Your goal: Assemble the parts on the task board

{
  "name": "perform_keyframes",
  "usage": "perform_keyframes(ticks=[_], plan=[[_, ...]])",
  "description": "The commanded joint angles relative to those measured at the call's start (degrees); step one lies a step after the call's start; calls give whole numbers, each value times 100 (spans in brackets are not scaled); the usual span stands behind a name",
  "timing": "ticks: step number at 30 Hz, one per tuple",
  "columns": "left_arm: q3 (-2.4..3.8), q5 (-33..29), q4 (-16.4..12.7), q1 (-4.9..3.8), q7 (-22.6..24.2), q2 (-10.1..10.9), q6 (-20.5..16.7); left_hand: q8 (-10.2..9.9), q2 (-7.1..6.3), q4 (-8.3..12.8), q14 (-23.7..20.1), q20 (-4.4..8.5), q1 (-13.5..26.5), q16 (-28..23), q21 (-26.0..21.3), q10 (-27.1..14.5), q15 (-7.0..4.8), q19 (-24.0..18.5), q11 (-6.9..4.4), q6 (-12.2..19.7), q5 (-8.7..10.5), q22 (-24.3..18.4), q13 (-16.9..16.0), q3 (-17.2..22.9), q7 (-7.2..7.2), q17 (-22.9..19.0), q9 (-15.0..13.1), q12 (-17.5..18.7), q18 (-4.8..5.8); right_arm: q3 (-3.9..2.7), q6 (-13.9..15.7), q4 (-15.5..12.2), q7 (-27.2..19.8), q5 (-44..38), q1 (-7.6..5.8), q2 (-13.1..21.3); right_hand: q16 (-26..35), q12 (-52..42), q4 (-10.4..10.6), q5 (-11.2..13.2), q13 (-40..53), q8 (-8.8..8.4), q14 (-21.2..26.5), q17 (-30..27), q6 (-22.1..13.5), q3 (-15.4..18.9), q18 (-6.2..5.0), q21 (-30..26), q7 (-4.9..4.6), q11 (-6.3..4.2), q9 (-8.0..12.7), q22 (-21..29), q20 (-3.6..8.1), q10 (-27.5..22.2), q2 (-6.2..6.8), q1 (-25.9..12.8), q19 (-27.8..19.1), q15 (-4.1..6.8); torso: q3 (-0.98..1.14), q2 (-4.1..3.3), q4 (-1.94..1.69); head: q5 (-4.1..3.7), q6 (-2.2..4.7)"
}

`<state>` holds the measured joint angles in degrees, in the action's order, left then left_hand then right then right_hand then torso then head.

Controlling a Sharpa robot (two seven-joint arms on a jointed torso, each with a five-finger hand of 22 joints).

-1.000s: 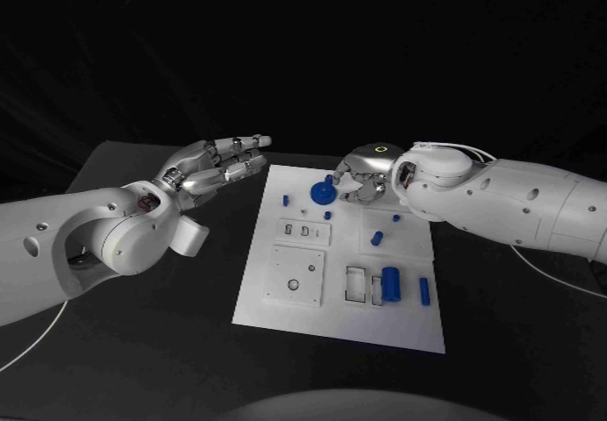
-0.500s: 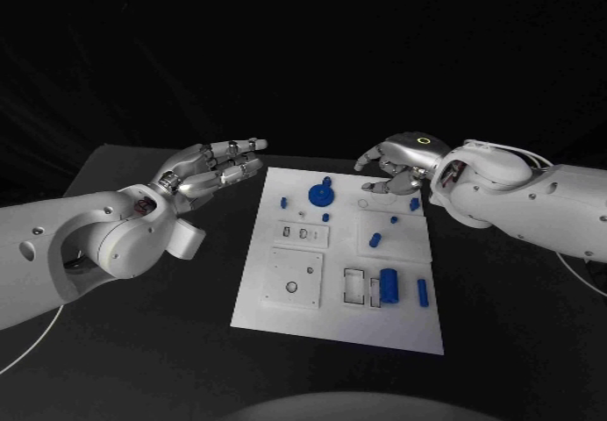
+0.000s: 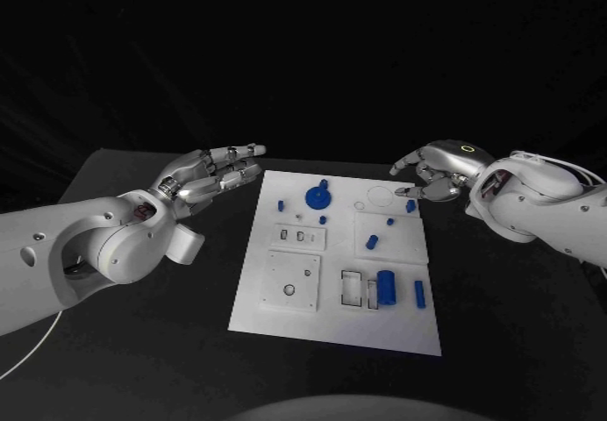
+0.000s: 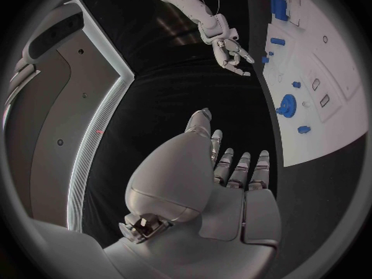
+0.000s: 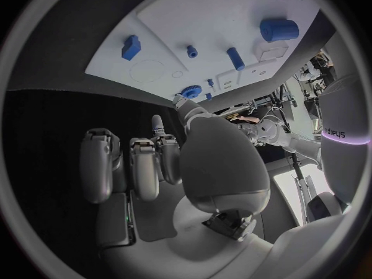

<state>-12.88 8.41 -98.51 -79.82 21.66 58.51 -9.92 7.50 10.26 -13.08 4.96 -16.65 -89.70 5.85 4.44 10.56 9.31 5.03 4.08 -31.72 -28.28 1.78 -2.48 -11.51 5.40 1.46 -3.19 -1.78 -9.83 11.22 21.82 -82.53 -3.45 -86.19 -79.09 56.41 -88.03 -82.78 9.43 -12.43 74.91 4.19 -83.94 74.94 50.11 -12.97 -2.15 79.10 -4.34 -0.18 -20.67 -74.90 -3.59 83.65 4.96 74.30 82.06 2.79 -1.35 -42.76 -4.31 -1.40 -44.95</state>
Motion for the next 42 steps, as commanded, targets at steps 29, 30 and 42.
perform_keyframes(ticks=[29, 30, 42], plan=[[5, 22, 49, 119, 94, -43, 230, 9, -2, 60, 37, -14, -93, 24, 24, 38, 7, 46, 34, 18, -29, 9, -6, 29, 43, 9, -4, -9, -9, 5, 525, 989, -1403, 2182, 915, -109, -197, -722, 246, -980, 1509, 1221, -606, 1506, -1807, 169, -7, 236, -117, 82, -1367, -1215, -53, 635, 84, 259, 155, -49, 1, -4, -12, -178, 109], [5, 22, 51, 123, 94, -42, 232, 9, -2, 60, 37, -14, -93, 24, 24, 38, 7, 46, 34, 18, -29, 9, -6, 29, 43, 9, -4, -9, -9, 5, 505, 1017, -1412, 2198, 930, -118, -197, -722, 251, -1029, 1509, 1277, -606, 1506, -1846, 160, -10, 225, -117, 84, -1395, -1211, -56, 635, 85, 276, 146, -52, 1, -4, -12, -178, 109], [5, 22, 59, 136, 88, -33, 238, 9, -2, 60, 37, -14, -93, 24, 24, 38, 7, 46, 34, 18, -29, 9, -6, 29, 43, 9, -4, -9, -9, 5, 405, 1138, -1418, 2186, 990, -176, -197, -722, 278, -1203, 1509, 1763, -606, 1506, -1818, 118, -17, 204, -119, 84, -1627, -1204, -67, 635, 86, 345, 125, -60, -3, -8, -17, -172, 103]])
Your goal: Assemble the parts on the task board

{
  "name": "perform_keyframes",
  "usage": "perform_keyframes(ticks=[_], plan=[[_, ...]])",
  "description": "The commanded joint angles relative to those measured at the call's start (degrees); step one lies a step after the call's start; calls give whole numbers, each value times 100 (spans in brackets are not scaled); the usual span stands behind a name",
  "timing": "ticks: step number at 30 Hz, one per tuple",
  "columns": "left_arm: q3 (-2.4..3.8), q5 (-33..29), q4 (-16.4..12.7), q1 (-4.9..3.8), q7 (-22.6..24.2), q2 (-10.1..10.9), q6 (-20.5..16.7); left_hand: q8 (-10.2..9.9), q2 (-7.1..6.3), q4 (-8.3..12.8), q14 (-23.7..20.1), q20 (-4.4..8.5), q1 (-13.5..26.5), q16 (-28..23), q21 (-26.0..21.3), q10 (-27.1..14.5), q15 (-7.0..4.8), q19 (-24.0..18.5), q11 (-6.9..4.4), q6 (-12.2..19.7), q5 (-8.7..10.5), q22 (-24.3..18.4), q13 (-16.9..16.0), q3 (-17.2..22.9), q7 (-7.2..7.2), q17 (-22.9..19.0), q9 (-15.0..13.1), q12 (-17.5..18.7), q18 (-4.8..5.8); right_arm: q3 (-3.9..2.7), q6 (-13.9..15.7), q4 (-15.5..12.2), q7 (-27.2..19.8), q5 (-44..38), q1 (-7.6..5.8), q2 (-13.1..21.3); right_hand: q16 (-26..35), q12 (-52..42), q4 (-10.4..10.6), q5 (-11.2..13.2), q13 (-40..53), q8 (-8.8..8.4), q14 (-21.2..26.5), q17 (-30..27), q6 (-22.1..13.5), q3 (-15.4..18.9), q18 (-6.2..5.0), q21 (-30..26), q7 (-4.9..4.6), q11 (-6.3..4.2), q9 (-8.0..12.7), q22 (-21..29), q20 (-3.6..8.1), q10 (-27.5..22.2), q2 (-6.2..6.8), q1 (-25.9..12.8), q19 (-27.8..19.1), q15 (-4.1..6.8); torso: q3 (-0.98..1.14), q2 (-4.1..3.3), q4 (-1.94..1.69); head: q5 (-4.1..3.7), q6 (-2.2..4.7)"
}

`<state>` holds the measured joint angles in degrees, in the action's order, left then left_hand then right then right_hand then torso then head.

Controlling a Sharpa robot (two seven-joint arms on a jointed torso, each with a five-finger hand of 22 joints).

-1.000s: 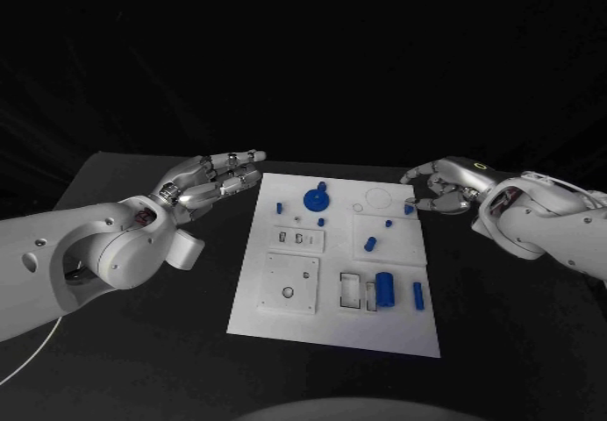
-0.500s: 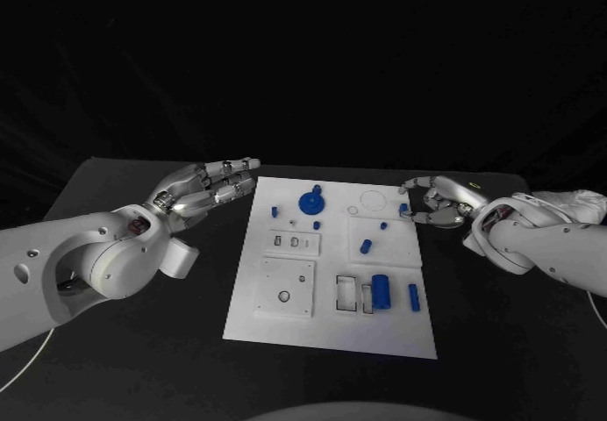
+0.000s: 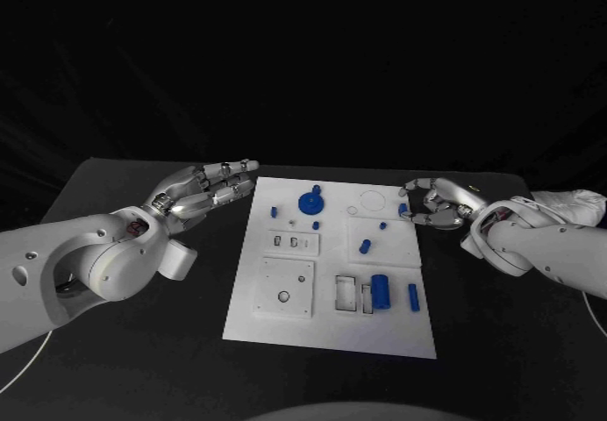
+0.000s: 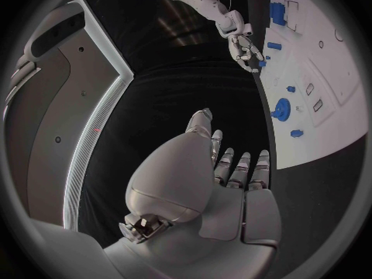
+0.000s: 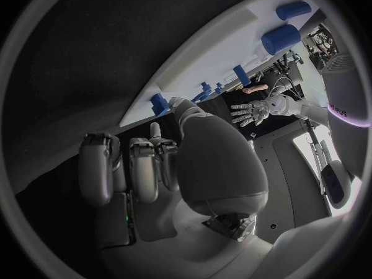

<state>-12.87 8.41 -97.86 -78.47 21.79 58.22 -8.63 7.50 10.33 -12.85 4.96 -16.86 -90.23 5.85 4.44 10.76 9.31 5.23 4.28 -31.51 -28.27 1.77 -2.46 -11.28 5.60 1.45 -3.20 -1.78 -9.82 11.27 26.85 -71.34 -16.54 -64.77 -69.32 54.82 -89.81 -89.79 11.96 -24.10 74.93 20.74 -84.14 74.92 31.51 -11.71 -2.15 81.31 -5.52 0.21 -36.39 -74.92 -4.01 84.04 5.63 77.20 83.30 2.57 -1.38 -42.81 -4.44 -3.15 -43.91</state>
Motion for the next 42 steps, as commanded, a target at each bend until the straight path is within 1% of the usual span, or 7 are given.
perform_keyframes(ticks=[1, 6, 13, 16, 26, 34, 42], plan=[[4, 22, -7, 2, 74, -3, 109, 10, -10, 38, 37, 7, -40, 24, 24, 17, 7, 26, 13, -2, -30, 9, -9, 6, 22, 10, -4, -9, -10, 0, -100, 25, -112, 44, 16, -21, -19, -21, 27, -47, 1507, 162, -586, 1508, 48, -11, -17, -16, 1, 44, -84, -1203, -24, 596, 18, 60, 1, -38, 0, -4, -3, 6, -4], [4, 22, -6, 4, 72, 1, 111, 9, -9, 41, 37, 7, -43, 24, 25, 16, 8, 27, 14, 1, -30, 9, -9, 8, 22, 10, -4, -8, -9, 0, -109, 51, -126, 40, 26, -48, -19, -21, 24, -159, 1507, 569, -586, 1508, 55, -34, -20, -25, 15, 35, -316, -1200, -18, 596, 6, 101, -7, -30, -2, 1, -6, 8, -17], [4, 22, -9, 5, 67, 7, 115, 6, -7, 50, 36, 7, -51, 23, 26, 15, 10, 29, 15, 10, -31, 9, -9, 13, 24, 9, -3, -7, -8, 0, -126, 76, -120, 36, 32, -75, -19, -21, 24, -254, 1507, 938, -586, 1508, 107, -62, -20, -25, 29, 23, -522, -1200, -11, 596, -7, 125, -7, -22, -3, -3, -5, 12, -21], [4, 22, -10, 5, 66, 8, 115, 6, -7, 50, 36, 7, -51, 23, 26, 15, 10, 29, 15, 10, -31, 9, -9, 13, 24, 9, -3, -7, -8, 0, -133, 87, -105, 26, 33, -82, -19, -21, 20, -302, 1507, 1006, -586, 1508, 118, -77, -21, -29, 34, 20, -559, -1198, -10, 596, -10, 137, -10, -18, -3, -3, -6, 13, -26], [4, 22, -11, 5, 61, 9, 120, 6, -7, 50, 36, 7, -51, 23, 26, 15, 10, 29, 15, 10, -31, 9, -9, 13, 24, 9, -3, -7, -8, 0, -164, 112, -62, -10, 37, -97, -19, -21, 11, -420, 1507, 1032, -586, 1508, 11, -122, -25, -46, 34, 18, -571, -1192, -6, 596, 8, 165, -23, -13, -2, -1, -1, 20, -42], [4, 22, -9, 6, 54, 12, 127, 6, -7, 50, 36, 7, -51, 23, 26, 15, 10, 29, 15, 10, -31, 9, -9, 13, 24, 9, -3, -7, -8, 0, -206, 118, -34, -29, 39, -96, -8, -21, 69, -384, 1507, 694, -578, 1497, -355, -227, -33, -83, 12, 35, -230, -1180, -13, 596, 95, 153, -50, -24, -3, -2, -1, 16, -48], [4, 23, -5, 7, 49, 10, 133, 6, -7, 50, 36, 7, -51, 23, 26, 15, 10, 29, 15, 10, -31, 9, -9, 13, 24, 9, -3, -7, -8, 0, -241, 132, -15, -50, 43, -94, -5, -21, 65, -371, 1507, 658, -574, 1493, -365, -247, -34, -89, 12, 34, -172, -1178, -14, 596, 104, 167, -54, -25, -1, 0, -3, 10, -53]])
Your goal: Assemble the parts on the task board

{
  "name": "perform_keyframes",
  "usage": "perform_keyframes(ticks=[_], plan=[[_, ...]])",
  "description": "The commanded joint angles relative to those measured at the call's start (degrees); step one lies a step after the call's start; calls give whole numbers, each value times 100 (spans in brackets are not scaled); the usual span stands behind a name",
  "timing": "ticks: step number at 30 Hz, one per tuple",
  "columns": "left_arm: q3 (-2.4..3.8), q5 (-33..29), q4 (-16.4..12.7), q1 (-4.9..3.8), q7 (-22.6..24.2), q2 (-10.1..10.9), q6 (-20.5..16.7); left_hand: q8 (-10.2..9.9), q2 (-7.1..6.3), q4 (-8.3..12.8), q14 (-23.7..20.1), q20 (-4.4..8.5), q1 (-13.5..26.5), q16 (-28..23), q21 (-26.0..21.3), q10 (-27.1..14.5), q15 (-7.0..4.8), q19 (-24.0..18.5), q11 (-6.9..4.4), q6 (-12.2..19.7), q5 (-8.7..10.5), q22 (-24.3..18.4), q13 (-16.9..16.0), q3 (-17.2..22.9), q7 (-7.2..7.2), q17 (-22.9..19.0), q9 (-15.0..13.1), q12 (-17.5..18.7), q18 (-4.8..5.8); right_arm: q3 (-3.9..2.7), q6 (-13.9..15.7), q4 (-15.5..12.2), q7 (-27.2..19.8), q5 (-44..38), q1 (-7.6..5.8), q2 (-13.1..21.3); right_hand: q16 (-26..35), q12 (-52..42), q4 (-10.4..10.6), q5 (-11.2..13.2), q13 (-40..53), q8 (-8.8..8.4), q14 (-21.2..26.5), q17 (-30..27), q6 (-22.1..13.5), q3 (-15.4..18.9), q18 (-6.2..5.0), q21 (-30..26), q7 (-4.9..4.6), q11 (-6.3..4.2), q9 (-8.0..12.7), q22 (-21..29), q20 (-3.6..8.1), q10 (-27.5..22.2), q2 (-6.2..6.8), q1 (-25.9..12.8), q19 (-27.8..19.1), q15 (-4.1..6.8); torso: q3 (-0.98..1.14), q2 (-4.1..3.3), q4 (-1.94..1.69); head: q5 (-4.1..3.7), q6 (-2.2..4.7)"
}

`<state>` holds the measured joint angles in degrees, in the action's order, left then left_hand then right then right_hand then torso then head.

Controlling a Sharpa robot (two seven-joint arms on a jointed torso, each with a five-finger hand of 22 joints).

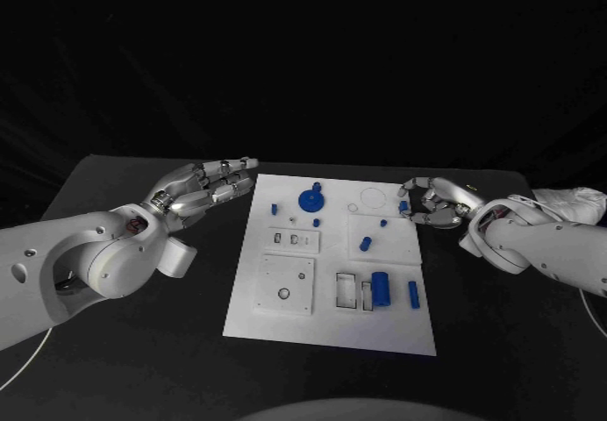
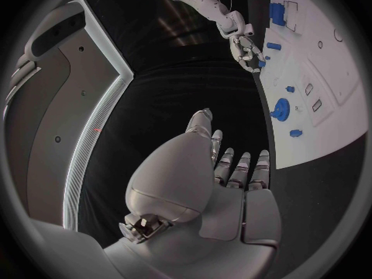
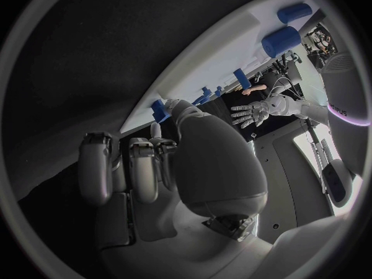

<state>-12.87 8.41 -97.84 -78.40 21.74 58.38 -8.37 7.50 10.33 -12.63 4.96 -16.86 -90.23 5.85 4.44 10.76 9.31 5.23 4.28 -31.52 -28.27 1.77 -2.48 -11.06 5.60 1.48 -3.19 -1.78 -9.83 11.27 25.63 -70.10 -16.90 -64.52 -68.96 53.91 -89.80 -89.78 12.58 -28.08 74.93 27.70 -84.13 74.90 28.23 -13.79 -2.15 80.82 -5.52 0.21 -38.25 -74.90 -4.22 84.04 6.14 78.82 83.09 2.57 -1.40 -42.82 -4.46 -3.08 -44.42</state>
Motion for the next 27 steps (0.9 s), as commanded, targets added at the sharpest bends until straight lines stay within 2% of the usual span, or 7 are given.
perform_keyframes(ticks=[1, 7, 18, 24, 27], plan=[[4, 22, -7, -1, 52, -6, 109, 6, -8, 27, 36, 7, -52, 23, 26, 15, 10, 29, 15, 10, -31, 9, -6, -9, 24, 6, -3, -7, -7, 0, -118, 9, 25, -75, 7, -2, -4, -22, 1, 26, 1507, -37, -574, 1494, -26, -44, -35, -42, 11, 35, 21, -1180, 6, 596, 51, 9, -34, -25, 1, 2, -1, 2, -2], [4, 22, -5, 0, 47, -4, 114, 6, -8, 27, 36, 7, -52, 23, 26, 15, 10, 29, 15, 10, -31, 9, -6, -9, 24, 6, -3, -7, -7, 0, -110, 16, 35, -78, 8, -1, 2, -22, -22, -5, 1507, 77, -569, 1488, 179, -92, -36, -47, 8, 39, 49, -1179, 2, 596, 43, 46, -37, -27, 1, 2, -2, 4, -4], [4, 22, -10, 2, 33, 13, 123, 6, -8, 27, 36, 7, -52, 23, 26, 15, 10, 29, 15, 10, -31, 9, -6, -9, 24, 6, -3, -7, -7, 0, -94, 19, 59, -79, 10, -3, 12, -22, -35, -4, 1507, 310, -562, 1478, 354, -93, -38, -57, 16, 35, -46, -1176, 2, 596, 20, 36, -42, -26, 1, 2, 0, -18, -19], [4, 22, -13, 3, 29, 26, 121, 6, -8, 27, 36, 7, -52, 23, 26, 15, 10, 29, 15, 10, -31, 9, -6, -9, 24, 6, -3, -7, -7, 0, -32, 14, 84, -73, 10, -3, 11, -22, -63, 25, 1507, 560, -563, 1479, 561, -103, -39, -56, 39, 15, -166, -1177, 11, 596, -35, 52, -38, -15, 0, 0, -4, -24, -34], [4, 22, -13, 3, 28, 26, 123, 6, -8, 27, 36, 7, -52, 23, 26, 15, 10, 29, 15, 10, -31, 9, -6, -9, 24, 6, -3, -7, -7, 0, 8, 11, 98, -71, 10, -6, 12, -22, -69, 31, 1507, 592, -562, 1477, 594, -108, -39, -59, 42, 14, -181, -1176, 13, 596, -47, 59, -39, -11, -3, 3, -2, -22, -38]])
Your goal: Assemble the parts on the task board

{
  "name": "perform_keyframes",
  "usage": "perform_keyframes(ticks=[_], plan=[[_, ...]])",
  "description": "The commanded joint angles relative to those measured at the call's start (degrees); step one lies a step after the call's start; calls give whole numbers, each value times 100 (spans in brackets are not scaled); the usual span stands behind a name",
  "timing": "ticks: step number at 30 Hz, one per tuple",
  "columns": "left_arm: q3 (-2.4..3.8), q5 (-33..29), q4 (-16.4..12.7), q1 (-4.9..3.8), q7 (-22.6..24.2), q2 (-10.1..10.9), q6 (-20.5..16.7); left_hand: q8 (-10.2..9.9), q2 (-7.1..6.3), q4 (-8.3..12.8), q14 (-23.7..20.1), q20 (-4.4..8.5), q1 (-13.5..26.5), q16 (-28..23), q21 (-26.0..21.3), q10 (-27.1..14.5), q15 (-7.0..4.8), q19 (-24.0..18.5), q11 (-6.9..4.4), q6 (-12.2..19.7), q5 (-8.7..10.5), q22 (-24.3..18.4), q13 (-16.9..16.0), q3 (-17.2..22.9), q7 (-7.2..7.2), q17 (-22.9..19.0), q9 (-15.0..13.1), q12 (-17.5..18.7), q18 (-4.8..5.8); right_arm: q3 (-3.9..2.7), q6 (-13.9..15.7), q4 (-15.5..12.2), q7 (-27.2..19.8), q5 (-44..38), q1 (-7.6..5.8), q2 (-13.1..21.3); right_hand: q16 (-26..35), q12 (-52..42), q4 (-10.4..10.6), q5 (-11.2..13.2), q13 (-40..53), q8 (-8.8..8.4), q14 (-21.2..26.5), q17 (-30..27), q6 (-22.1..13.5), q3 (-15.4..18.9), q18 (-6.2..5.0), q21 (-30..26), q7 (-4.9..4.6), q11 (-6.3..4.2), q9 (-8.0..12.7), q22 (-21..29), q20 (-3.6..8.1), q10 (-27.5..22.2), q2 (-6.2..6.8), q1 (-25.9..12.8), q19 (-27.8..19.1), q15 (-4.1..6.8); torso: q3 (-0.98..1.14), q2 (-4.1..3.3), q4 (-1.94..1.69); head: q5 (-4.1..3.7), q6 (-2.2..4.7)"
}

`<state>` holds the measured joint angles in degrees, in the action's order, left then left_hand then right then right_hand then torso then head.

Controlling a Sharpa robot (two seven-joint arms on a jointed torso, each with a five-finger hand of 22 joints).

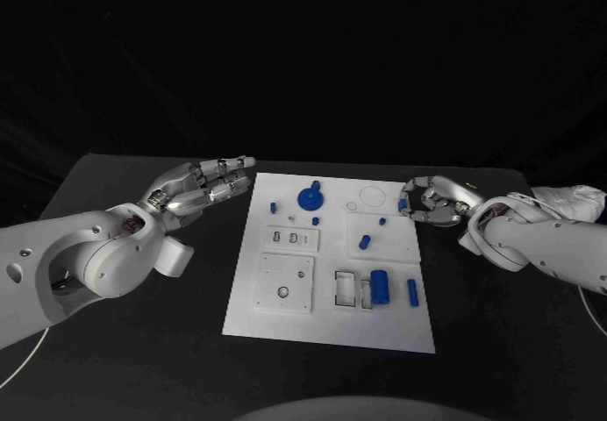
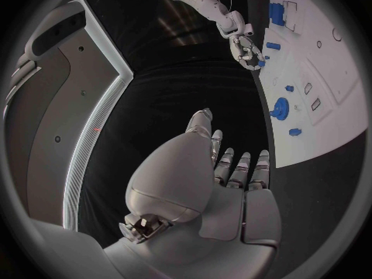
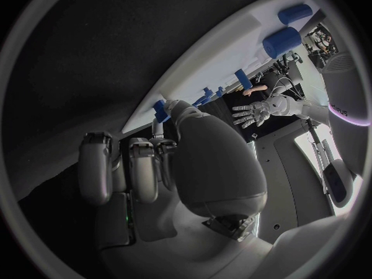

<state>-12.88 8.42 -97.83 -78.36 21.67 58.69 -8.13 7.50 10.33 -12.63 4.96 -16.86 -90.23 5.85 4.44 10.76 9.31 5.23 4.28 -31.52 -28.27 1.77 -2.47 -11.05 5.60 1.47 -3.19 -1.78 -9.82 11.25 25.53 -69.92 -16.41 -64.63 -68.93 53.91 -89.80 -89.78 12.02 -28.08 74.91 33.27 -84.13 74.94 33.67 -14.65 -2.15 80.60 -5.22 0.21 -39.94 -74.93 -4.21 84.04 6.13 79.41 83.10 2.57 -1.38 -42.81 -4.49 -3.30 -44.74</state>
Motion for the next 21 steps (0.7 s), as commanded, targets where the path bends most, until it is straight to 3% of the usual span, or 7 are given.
perform_keyframes(ticks=[1, 9, 13, 16, 21], plan=[[4, 22, -14, -1, 35, -7, 100, 6, -8, 28, 36, 7, -52, 23, 26, 15, 10, 29, 15, 10, -31, 9, -8, -9, 25, 7, -3, -7, -7, 2, 37, -8, 55, -59, 7, -8, 11, -22, -16, 34, 1509, 47, -563, 1475, 61, -24, -39, -38, 13, 13, -16, -1173, 13, 596, -51, 3, -40, -10, -4, 1, 1, 0, -6], [4, 22, -20, 0, 28, 5, 97, 6, -8, 28, 36, 7, -52, 23, 26, 15, 10, 29, 15, 10, -31, 9, -8, -9, 25, 7, -3, -7, -7, 1, 178, -59, 80, -53, 6, 3, 13, -22, -34, 33, 1509, 132, -561, 1473, 177, -41, -41, -44, 17, 6, -47, -1170, 20, 596, -80, 24, -42, -2, -5, 2, 4, 5, -16], [4, 22, -30, 0, 24, 19, 82, 9, -5, 44, 42, 7, -64, 31, 28, 25, 15, 33, 17, 1, -36, 9, -11, -1, 28, 9, -5, -7, -3, 0, 270, -223, 104, -18, -40, 52, 40, -22, -36, 18, 1509, 152, -541, 1446, 215, -43, -50, -78, 13, 6, -51, -1159, 22, 596, -80, 26, -66, 1, -8, -1, 1, 8, -21], [4, 22, -32, 0, 20, 24, 76, 9, -5, 44, 42, 7, -64, 31, 28, 25, 15, 33, 17, 1, -36, 9, -11, -1, 28, 9, -5, -7, -3, -1, 284, -476, 152, 0, -175, 110, 50, -22, -37, 5, 1509, 159, -533, 1436, 230, -43, -57, -102, 8, 8, -51, -1150, 24, 596, -73, 25, -83, 2, -3, -5, -1, 10, -34], [4, 22, -21, 0, 7, -3, 75, 9, -5, 44, 42, 7, -64, 31, 28, 25, 15, 33, 17, 1, -36, 9, -11, -1, 28, 9, -5, -7, -3, -2, 36, -1099, 431, 15, -610, 150, 68, -22, -43, -21, 1509, 167, -520, 1417, 274, -51, -67, -142, 0, 12, -45, -1136, 25, 596, -73, 30, -111, 1, -4, 0, -8, -20, -74]])
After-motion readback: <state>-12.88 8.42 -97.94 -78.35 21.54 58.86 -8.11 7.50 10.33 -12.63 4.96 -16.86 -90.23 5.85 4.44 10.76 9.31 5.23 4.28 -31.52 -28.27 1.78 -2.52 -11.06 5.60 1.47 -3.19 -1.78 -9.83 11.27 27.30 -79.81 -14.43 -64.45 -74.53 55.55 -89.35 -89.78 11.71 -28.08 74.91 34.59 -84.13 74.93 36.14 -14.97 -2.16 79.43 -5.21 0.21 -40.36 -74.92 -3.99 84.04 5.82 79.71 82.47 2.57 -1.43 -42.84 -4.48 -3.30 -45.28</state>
